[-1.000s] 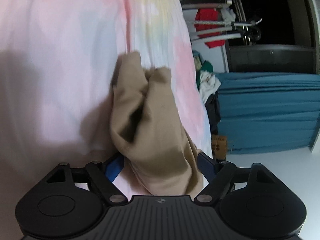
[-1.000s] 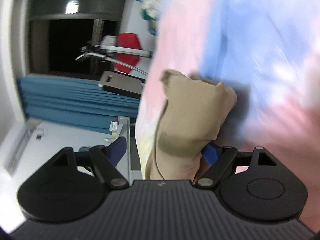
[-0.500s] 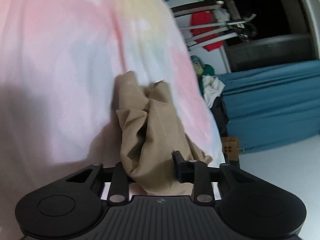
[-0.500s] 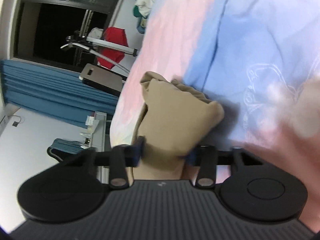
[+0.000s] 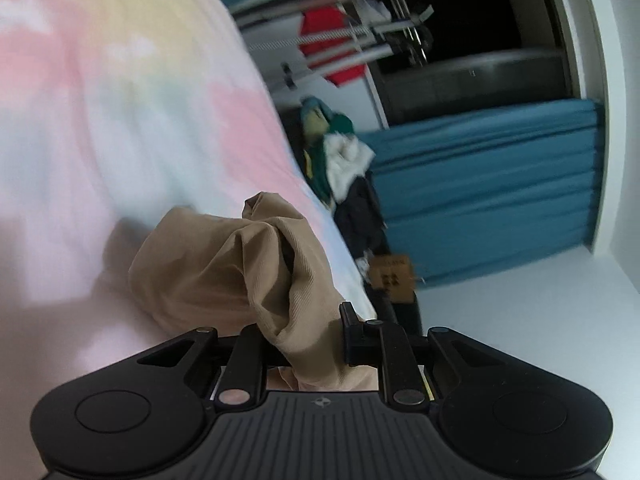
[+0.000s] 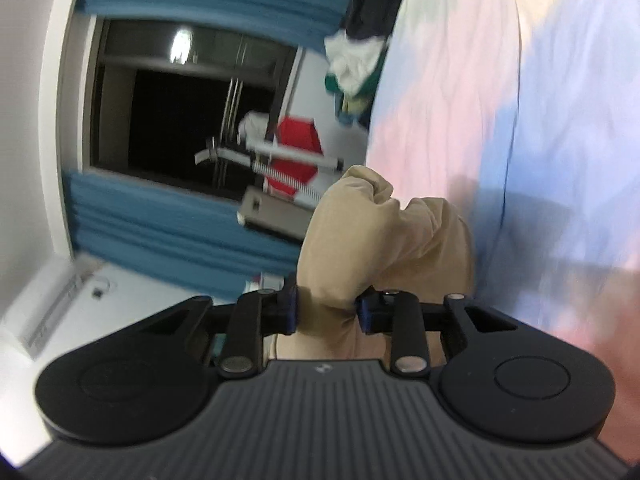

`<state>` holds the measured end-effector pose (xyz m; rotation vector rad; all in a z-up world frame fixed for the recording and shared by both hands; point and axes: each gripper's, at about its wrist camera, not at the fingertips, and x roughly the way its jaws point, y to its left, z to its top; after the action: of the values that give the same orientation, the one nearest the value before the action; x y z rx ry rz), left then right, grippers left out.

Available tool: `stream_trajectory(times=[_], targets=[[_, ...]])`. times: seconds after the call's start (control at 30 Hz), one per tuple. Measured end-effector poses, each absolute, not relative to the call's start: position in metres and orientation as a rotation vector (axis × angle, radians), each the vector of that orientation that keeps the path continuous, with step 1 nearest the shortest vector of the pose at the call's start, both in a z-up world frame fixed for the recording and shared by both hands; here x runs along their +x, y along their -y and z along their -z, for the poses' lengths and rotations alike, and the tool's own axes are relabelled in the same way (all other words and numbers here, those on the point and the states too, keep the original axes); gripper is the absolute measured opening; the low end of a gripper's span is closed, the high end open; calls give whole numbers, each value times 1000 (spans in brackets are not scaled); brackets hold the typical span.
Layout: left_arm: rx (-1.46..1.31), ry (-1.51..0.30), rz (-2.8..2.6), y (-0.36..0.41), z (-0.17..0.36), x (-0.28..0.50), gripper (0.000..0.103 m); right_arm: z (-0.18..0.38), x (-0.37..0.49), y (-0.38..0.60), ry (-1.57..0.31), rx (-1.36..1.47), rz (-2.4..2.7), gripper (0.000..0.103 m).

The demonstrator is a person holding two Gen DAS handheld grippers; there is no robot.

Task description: Fold clothes

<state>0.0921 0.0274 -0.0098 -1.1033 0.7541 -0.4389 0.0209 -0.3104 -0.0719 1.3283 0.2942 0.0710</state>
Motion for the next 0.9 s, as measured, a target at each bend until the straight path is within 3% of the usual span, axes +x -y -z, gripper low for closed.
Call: stream_trajectory(times=[0.3,0.47,0.63,0.83,0.9], targets=[[-1053,-961,560,159,-19,212,19,27,51,462,-190,1305,112,31],[-932,-926,668,243,-18,259,19,26,89,536,-133,1235,151,31],[-814,-959,676,287,31,277,20,71,105,577,-114,1195,200,31],[-744,-1066,643,272,102,282,20,150,90,575,-262,1210,265,31],[-721,-1078,645,262,114,281,25,169,73,568,-288,1226,266,31]])
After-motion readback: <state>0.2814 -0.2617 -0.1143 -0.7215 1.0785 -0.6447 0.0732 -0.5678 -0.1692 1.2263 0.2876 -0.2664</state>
